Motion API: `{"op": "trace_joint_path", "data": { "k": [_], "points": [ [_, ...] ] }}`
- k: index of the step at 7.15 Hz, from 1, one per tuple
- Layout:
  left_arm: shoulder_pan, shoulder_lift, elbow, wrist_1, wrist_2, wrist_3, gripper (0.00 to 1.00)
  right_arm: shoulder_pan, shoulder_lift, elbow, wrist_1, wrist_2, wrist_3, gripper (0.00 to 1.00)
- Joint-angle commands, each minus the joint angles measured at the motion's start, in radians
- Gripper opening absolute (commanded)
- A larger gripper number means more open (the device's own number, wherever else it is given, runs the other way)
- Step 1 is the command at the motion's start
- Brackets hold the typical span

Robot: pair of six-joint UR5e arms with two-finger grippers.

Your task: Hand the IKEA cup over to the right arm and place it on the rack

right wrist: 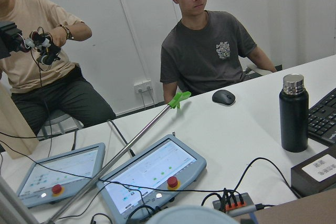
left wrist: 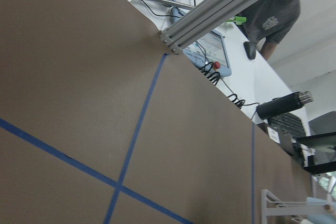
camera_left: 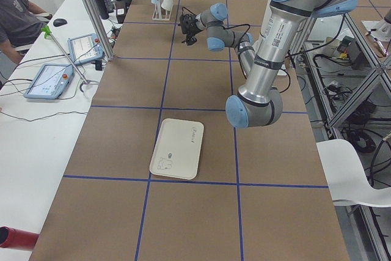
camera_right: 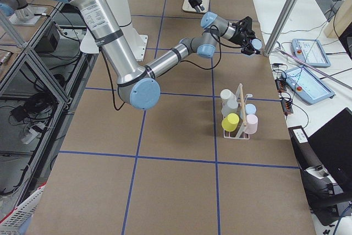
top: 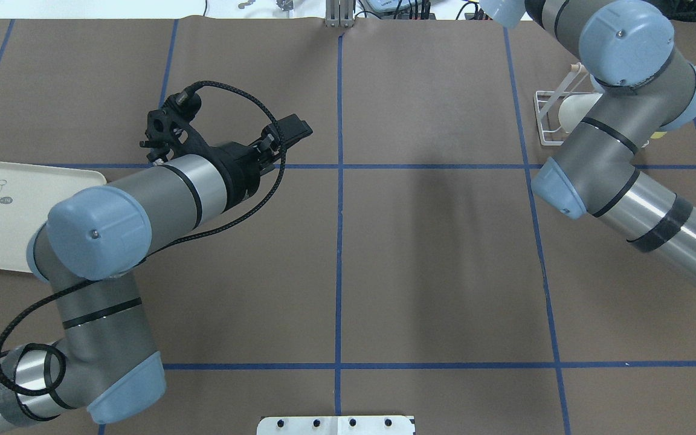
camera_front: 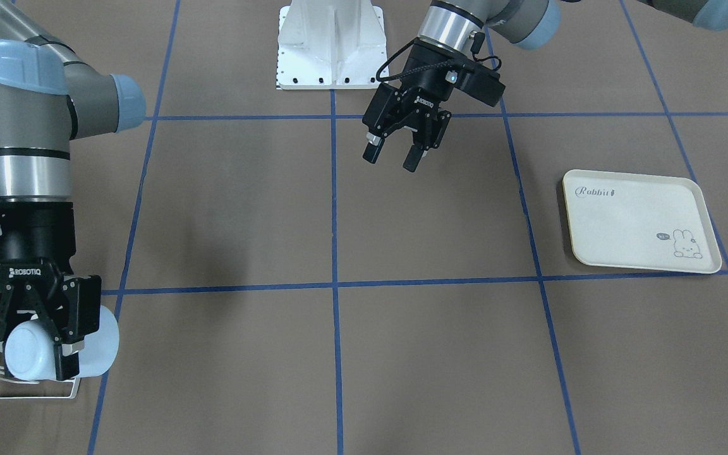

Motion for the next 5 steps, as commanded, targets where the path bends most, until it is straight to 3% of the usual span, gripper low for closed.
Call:
{"op": "trace_joint_path", "data": {
  "k": [1, 3, 5],
  "points": [
    [-0.079, 0.000, -0.032, 0.174, -0.108, 0.107, 1.00, 0.038, 0.003, -0.050, -0.032, -0.002, -0.102, 0.00],
    [-0.177, 0.009, -0.094, 0.394, -0.226, 0.335, 1.00, 0.087, 0.003, -0.124, -0.026, -0.002, -0.144, 0.00],
    [-0.310, 0.032, -0.098, 0.503, -0.384, 0.550, 1.00, 0.095, 0.003, -0.167, -0.021, -0.002, -0.147, 0.00]
  ]
}}
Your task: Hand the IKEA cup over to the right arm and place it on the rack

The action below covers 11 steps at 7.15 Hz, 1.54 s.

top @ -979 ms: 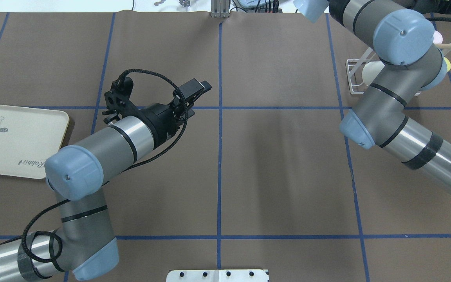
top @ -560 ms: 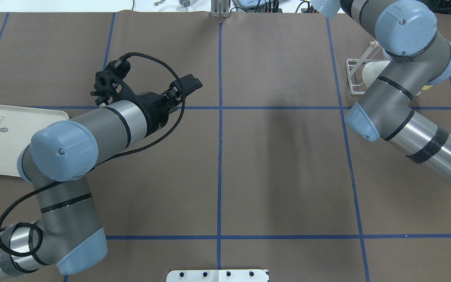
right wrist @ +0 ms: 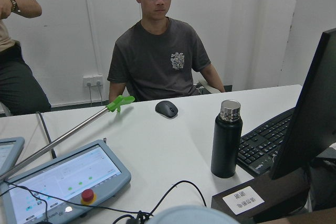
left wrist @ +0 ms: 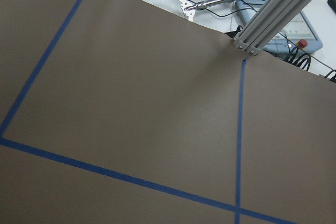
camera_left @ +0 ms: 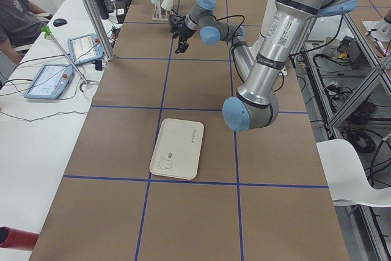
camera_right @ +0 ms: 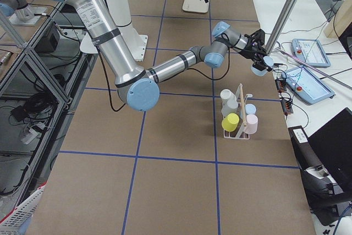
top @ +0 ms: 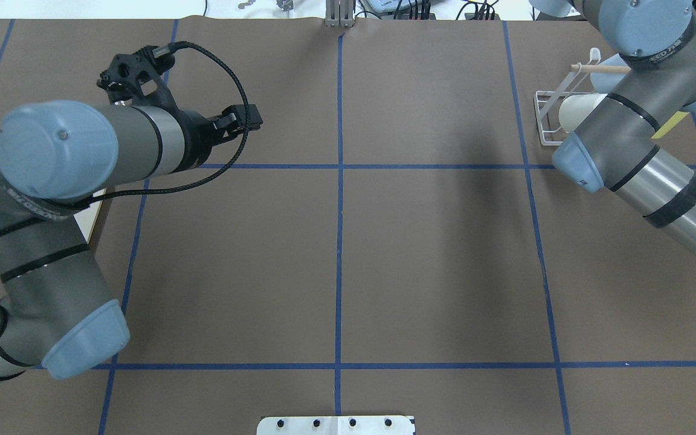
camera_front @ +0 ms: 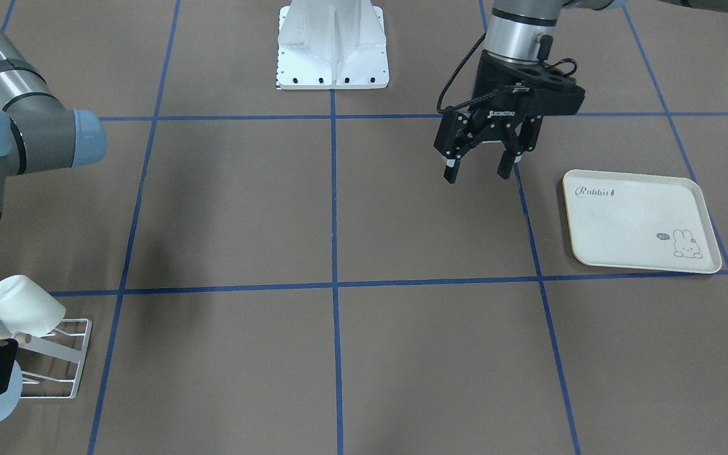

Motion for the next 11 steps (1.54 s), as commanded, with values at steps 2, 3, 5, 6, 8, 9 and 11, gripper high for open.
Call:
{"op": "trace_joint_path", "data": {
  "k": [2, 3, 5, 6, 8, 9, 11],
  "points": [
    [-0.185, 0.106, -0.004, 0.110, -0.231, 0.373, 1.00, 0.021, 0.000, -0.049, 0.003, -0.005, -0.005, 0.00],
    [-0.226, 0.152, 0.000, 0.110, -0.296, 0.467, 1.00, 0.025, 0.000, -0.055, 0.003, -0.008, -0.005, 0.00],
    [-0.326, 0.223, 0.021, 0.111, -0.460, 0.623, 1.00, 0.015, -0.001, -0.104, 0.076, -0.042, -0.005, 0.00],
    [-0.382, 0.267, 0.029, 0.111, -0.517, 0.721, 1.00, -0.005, -0.001, -0.157, 0.151, -0.075, -0.005, 0.00],
    [-0.438, 0.307, 0.040, 0.110, -0.543, 0.796, 1.00, -0.024, -0.015, -0.176, 0.186, -0.087, -0.005, 0.00],
    [-0.437, 0.308, 0.043, 0.110, -0.543, 0.796, 1.00, -0.027, -0.024, -0.173, 0.186, -0.085, -0.005, 0.00],
    [-0.437, 0.309, 0.043, 0.111, -0.556, 0.796, 1.00, -0.028, -0.078, -0.166, 0.221, -0.099, -0.131, 0.00]
  ]
}}
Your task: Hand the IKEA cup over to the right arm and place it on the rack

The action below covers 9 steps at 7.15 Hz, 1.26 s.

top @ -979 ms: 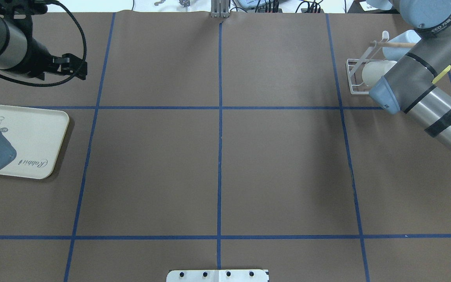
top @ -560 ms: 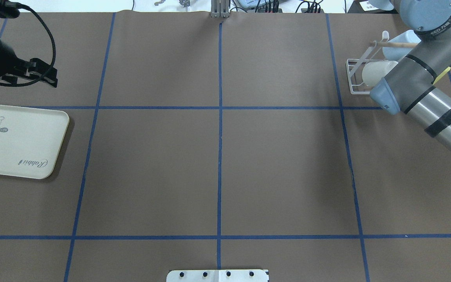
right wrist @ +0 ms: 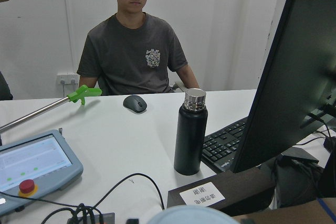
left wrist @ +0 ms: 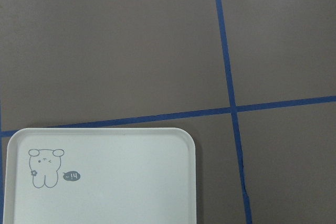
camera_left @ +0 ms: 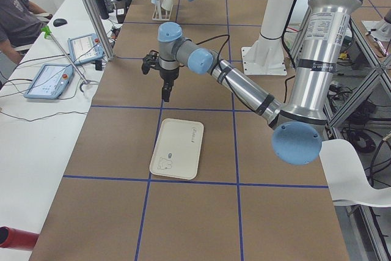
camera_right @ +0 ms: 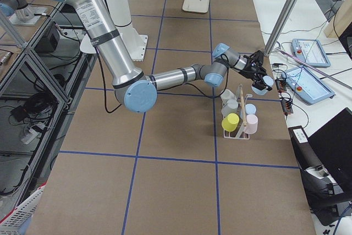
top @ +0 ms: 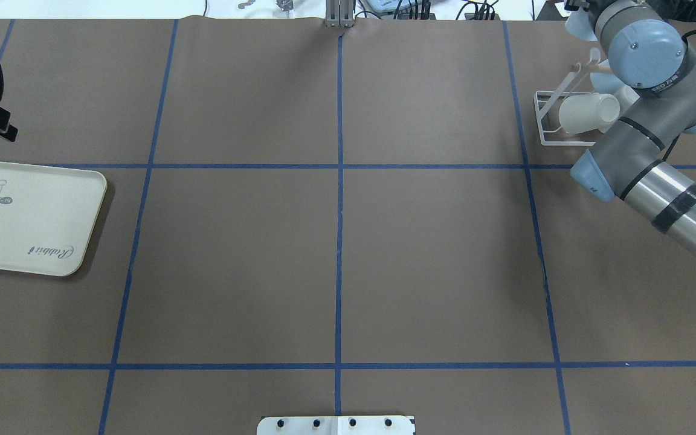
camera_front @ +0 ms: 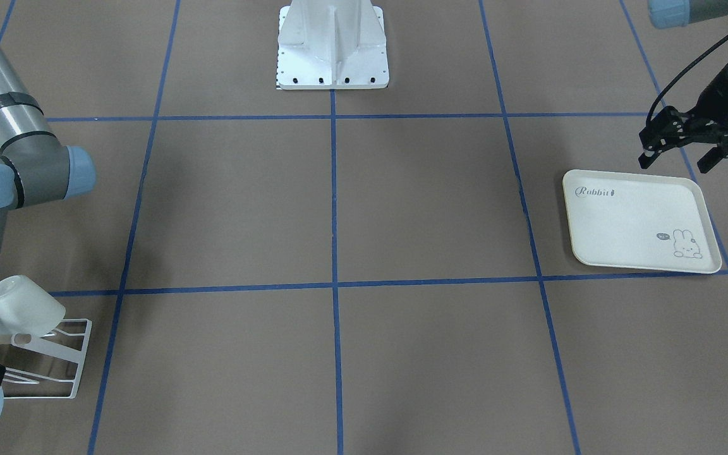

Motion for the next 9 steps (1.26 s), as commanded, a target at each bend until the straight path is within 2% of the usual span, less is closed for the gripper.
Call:
{"op": "trace_joint_path", "data": {
  "k": [1, 9],
  "points": [
    [-0.001, 0.001, 0.001, 0.001, -0.007, 0.002, 1.00, -0.001, -0.039, 0.000, 0.061, -0.015, -0.111, 0.00],
    [-0.001, 0.017, -0.004, 0.000, -0.009, 0.002, 1.00, -0.046, -0.065, 0.012, 0.066, -0.027, -0.081, 0.00]
  ]
}}
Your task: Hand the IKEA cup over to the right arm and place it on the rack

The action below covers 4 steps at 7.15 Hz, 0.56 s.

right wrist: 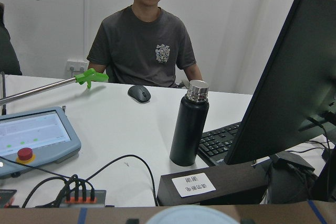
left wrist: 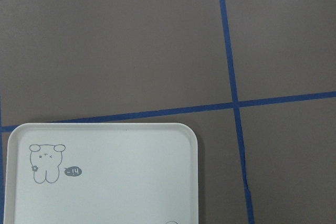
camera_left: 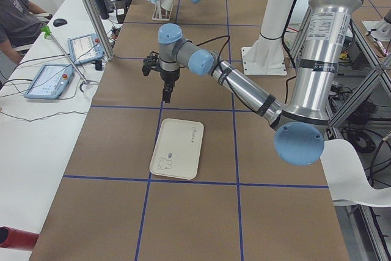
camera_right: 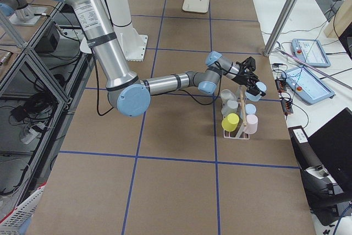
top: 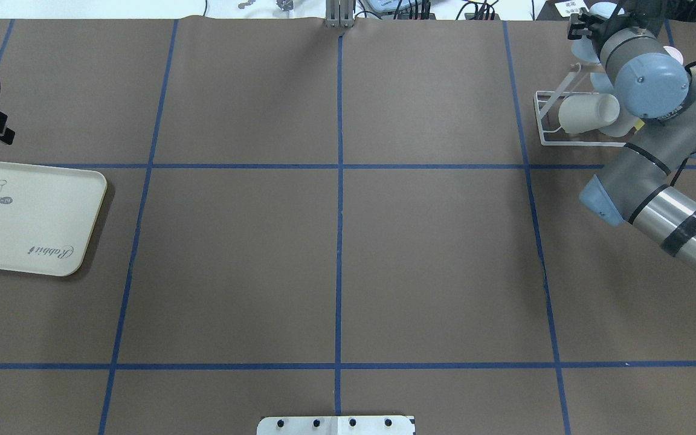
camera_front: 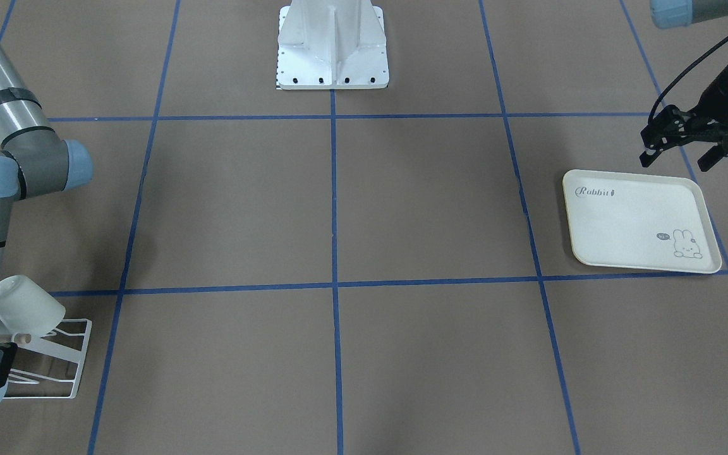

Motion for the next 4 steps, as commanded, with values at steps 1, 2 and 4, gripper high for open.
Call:
{"op": "trace_joint_path", "data": {
  "k": [1, 2, 4],
  "points": [
    [0.000, 0.004, -0.002, 0.001, -0.001, 0.000, 1.00, -0.012, -0.010, 0.001, 0.000, -0.004, 0.004, 0.00],
    [0.000, 0.004, -0.003, 0.001, -0.001, 0.000, 1.00, -0.018, -0.027, 0.019, 0.000, -0.004, 0.004, 0.00],
    [0.001, 0.004, -0.003, 0.001, -0.002, -0.002, 1.00, -0.021, -0.029, 0.021, 0.000, -0.004, 0.003, 0.06]
  ]
}}
